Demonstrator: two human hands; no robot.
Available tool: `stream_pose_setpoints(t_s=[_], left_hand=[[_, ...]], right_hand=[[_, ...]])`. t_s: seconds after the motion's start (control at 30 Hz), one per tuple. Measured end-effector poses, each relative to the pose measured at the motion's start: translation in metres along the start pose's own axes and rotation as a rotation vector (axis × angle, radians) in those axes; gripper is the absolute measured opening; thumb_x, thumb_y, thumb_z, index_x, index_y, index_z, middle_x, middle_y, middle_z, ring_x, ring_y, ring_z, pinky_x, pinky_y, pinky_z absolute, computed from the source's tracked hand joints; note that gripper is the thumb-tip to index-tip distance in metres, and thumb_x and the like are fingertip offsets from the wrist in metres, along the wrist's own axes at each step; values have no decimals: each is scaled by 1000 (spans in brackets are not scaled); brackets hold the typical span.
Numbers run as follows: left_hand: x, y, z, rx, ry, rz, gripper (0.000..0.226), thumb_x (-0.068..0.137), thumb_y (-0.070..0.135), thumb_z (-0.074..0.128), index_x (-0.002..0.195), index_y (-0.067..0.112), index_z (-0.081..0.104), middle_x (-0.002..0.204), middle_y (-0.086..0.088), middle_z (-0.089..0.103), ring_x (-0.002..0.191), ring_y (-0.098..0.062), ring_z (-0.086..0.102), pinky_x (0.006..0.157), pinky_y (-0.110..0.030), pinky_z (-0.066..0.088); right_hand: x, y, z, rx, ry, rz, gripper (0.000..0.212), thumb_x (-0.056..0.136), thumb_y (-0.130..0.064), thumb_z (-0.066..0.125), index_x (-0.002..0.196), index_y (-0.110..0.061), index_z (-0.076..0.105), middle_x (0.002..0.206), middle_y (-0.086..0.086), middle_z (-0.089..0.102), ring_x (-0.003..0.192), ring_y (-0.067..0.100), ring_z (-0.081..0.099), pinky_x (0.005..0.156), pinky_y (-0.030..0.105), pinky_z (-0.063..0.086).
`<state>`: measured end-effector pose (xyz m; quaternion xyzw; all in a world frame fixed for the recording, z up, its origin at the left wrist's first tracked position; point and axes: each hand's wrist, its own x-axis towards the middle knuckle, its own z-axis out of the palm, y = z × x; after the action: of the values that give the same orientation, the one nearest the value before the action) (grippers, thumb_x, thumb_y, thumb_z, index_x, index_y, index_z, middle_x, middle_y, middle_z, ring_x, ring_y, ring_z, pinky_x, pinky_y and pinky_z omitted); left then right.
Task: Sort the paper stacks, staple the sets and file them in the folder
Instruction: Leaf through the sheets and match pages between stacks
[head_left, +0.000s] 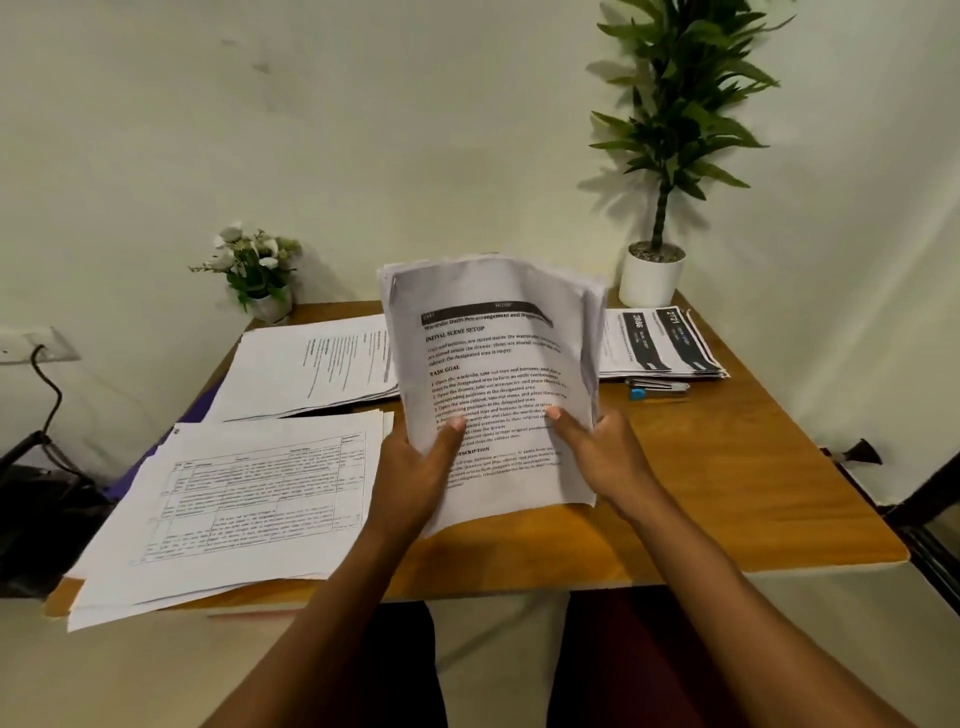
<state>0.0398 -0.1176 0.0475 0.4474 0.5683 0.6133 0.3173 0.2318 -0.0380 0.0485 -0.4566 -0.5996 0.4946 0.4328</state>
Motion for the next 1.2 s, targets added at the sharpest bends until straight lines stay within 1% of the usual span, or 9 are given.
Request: stream_pose_setpoints(t_s=[0.17, 0.27, 0.4, 0.57, 0.7, 0.8, 0.97, 1.07, 1.2], left_hand=[[1, -7, -4, 8, -7, -2, 20, 95, 29, 67, 114, 32, 62, 99, 19, 73, 93, -1, 72, 67, -15, 56], [-3, -23, -3, 59, -38, -57, 43, 91, 39, 68, 130, 24, 57, 111, 15, 69, 102, -13, 71, 67, -14, 56], [-7, -35, -4, 80, -25, -36, 36, 95, 26, 67, 128, 19, 56, 111, 14, 67, 95, 5, 69, 67, -10, 53], [-3, -54, -7, 150, -85, -117, 44, 94, 31, 68, 133, 22, 48, 121, 5, 62, 110, -16, 64, 70, -8, 54], [1, -50, -14, 216, -105, -130, 44, 95, 34, 68, 134, 23, 51, 121, 6, 66, 106, -14, 68, 79, -22, 59], [11, -31, -24, 250, -286, -246, 37, 94, 32, 71, 129, 28, 58, 114, 13, 71, 102, -13, 71, 87, -35, 61], [19, -5, -29, 278, -604, -402, 27, 93, 20, 71, 111, 33, 56, 103, 15, 69, 93, -10, 69, 66, -19, 57], [25, -1, -23, 118, -571, -534, 32, 94, 18, 70, 123, 23, 60, 109, 0, 75, 96, -20, 73, 71, -28, 61], [26, -20, -9, -411, -329, -764, 37, 100, 17, 60, 136, 12, 52, 123, -13, 72, 112, -33, 70, 93, -55, 56]], right_hand=[[-2, 5, -6, 54, 26, -33, 3, 97, -29, 66, 98, -29, 68, 88, -16, 76, 86, 3, 73, 69, 22, 60], [-6, 22, -2, -10, -6, 51, 22, 96, -35, 66, 113, -22, 67, 103, -7, 75, 99, 16, 73, 81, 34, 62], [-9, 30, -2, 27, 0, 60, 19, 98, -30, 65, 115, -22, 66, 102, -12, 73, 95, 8, 72, 74, 24, 60], [-11, 41, 3, 11, 17, 109, 26, 99, -35, 63, 122, -23, 64, 115, -6, 72, 107, 15, 69, 86, 34, 60], [-9, 29, -6, 124, -57, 116, 28, 91, -28, 71, 116, -18, 66, 108, -5, 76, 104, 20, 72, 76, 25, 60], [1, 8, -27, 459, -66, 155, 45, 86, -21, 70, 127, -5, 62, 119, 10, 74, 110, 31, 71, 90, 43, 59], [14, 1, -64, 462, -80, 264, 44, 87, 0, 66, 130, -9, 64, 126, 13, 71, 112, 30, 70, 98, 47, 56], [11, 23, -69, 447, 23, 279, 45, 89, 11, 61, 130, -8, 63, 126, 14, 71, 112, 33, 69, 97, 52, 56], [-3, 50, -74, 576, 238, 289, 40, 95, 8, 59, 131, -10, 63, 124, 11, 72, 112, 32, 70, 98, 53, 54]])
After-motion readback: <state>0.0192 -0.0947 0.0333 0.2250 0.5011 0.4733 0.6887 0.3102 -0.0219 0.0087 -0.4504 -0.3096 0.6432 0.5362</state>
